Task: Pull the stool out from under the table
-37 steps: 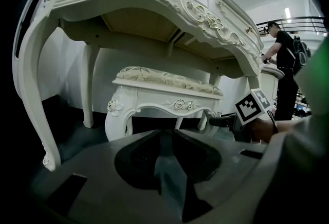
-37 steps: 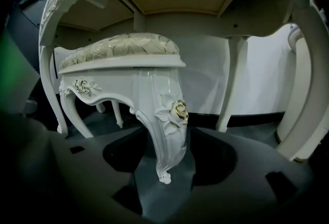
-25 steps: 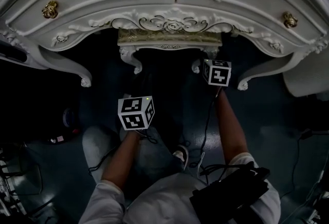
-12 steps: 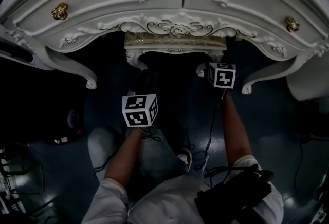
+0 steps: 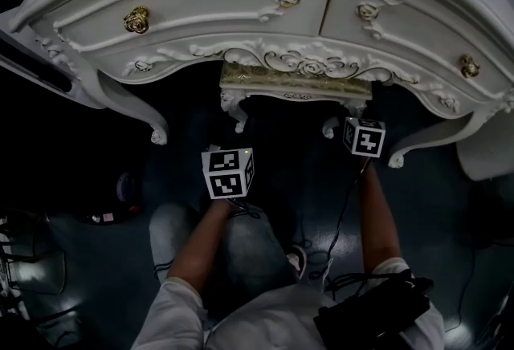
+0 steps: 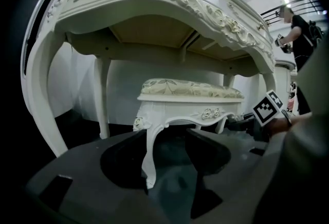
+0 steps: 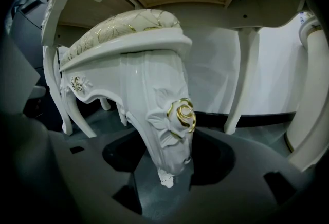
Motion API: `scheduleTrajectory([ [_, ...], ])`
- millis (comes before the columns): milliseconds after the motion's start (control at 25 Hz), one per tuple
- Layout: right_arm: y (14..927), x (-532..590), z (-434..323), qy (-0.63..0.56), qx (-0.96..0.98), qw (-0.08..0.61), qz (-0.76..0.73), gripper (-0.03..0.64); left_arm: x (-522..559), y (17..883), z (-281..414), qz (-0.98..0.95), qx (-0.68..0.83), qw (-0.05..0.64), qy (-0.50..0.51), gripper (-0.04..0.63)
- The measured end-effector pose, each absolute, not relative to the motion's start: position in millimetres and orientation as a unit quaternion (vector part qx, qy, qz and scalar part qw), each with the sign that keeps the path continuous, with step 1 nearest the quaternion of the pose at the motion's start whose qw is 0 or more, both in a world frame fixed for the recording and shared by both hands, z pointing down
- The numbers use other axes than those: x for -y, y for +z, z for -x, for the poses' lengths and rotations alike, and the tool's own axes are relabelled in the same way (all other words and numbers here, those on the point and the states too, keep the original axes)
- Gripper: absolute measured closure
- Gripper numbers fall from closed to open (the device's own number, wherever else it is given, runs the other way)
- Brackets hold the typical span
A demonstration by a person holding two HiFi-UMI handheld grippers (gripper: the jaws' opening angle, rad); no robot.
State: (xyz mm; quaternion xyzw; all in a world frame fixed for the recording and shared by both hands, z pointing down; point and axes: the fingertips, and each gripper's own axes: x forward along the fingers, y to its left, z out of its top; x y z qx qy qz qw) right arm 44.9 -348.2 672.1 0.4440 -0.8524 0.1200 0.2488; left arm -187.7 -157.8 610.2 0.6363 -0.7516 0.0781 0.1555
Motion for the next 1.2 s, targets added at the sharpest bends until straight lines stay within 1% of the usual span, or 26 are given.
scheduleTrajectory([
  [160,671.9,348.4,-45.3,0.117,0.854,0.25,-0.442,0.37,160.8,620.0,215.5,-0.61,0.772,0.147,0.104,0.362],
  [360,676.3,348.0,-42.9,0.132,0.855,0.246,-0.437,0.37,170.4,644.1,241.4,-0.599,0.773,0.154,0.143,0.354],
  [640,673.7,347.5,-43.1,0.123,0.856,0.25,-0.436,0.37,184.3,662.5,239.7,-0.62,0.748,0.145,0.186,0.354],
  [920,673.4,349.3,-41.3,0.121,0.857,0.248,-0.435,0.37,196.6,671.2,246.0,-0.609,0.759,0.161,0.165,0.354],
  [1200,675.3,351.2,-45.0,0.113,0.853,0.255,-0.442,0.37,211.9,674.9,247.6,-0.625,0.741,0.147,0.195,0.354],
])
